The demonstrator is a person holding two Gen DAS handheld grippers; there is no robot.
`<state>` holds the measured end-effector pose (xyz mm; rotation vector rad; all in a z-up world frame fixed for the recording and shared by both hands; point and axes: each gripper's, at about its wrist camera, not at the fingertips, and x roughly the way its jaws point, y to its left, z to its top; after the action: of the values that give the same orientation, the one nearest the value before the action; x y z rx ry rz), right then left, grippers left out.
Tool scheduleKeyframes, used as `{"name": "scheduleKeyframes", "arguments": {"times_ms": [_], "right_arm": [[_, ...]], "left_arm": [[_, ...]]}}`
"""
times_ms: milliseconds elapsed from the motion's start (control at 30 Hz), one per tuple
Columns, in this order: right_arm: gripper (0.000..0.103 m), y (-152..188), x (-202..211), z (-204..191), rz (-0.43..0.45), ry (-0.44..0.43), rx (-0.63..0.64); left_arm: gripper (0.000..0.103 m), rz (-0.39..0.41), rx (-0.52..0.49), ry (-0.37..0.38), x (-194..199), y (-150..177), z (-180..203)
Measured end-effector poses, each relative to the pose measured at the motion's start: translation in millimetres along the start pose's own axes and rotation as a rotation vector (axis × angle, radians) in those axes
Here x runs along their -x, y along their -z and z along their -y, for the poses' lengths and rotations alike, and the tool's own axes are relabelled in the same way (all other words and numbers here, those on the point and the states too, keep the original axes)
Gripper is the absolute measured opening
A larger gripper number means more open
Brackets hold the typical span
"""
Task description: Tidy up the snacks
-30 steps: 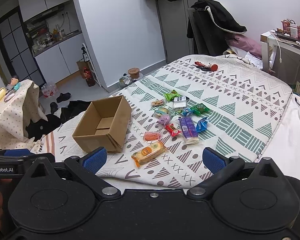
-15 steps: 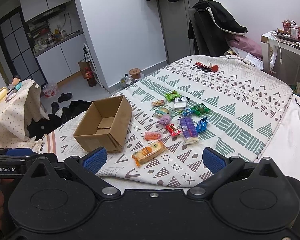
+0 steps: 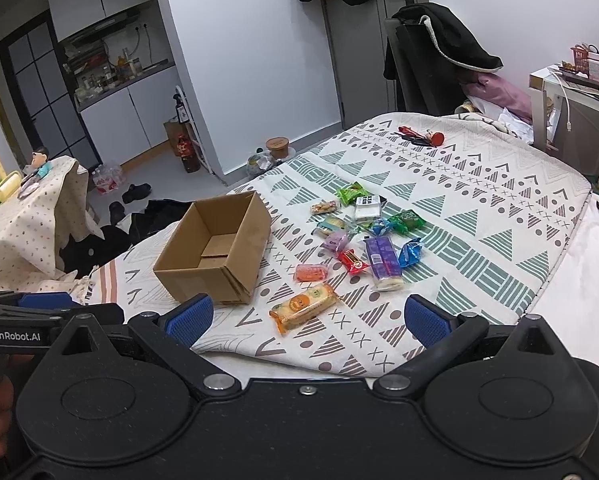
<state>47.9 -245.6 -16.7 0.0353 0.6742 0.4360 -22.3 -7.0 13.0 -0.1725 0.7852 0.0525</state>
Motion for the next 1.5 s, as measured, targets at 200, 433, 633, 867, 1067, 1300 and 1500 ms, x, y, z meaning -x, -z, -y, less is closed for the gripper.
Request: {"name": "scheduleKeyframes", "arguments": {"times_ms": [200, 433, 633, 867, 1067, 1300, 1500], "right_arm": [[0.103, -0.1, -1.5, 0.0, 0.001, 0.003, 0.005], [0.103, -1.3, -3.7, 3.0, -0.003, 0.004, 0.003], [0.103, -2.4, -10.7, 9.1, -0.013, -0.002, 0.007], [0.103, -3.7, -24.2, 19.7, -0.022, -0.001, 0.002], [0.103, -5.1, -41.3, 33.9, -0.035, 0.002, -0.019], [0.103, -8.1, -61.4, 52.4, -0.055, 0.005, -0.052], [0.102, -10.6, -82.7, 73.0, -0.065, 0.012, -0.108]], "left_arm": [[0.098, 0.004, -0.011, 0.002, -3.7, -5.3, 3.4], [0.098, -0.005, -0.014, 0.003, -11.4, -6.4, 6.0], [0.098, -0.013, -0.009, 0.002, -21.0, -6.8, 6.9], [0.097, -0.027, -0.008, -0.01, -36.6, -9.1, 10.4], [0.097, -0.043, -0.007, -0.017, -53.0, -12.0, 13.8], [0.095, -0.06, -0.012, -0.026, -76.1, -17.5, 19.7], [0.093, -0.071, -0.005, -0.001, -100.3, -21.3, 26.5]]}}
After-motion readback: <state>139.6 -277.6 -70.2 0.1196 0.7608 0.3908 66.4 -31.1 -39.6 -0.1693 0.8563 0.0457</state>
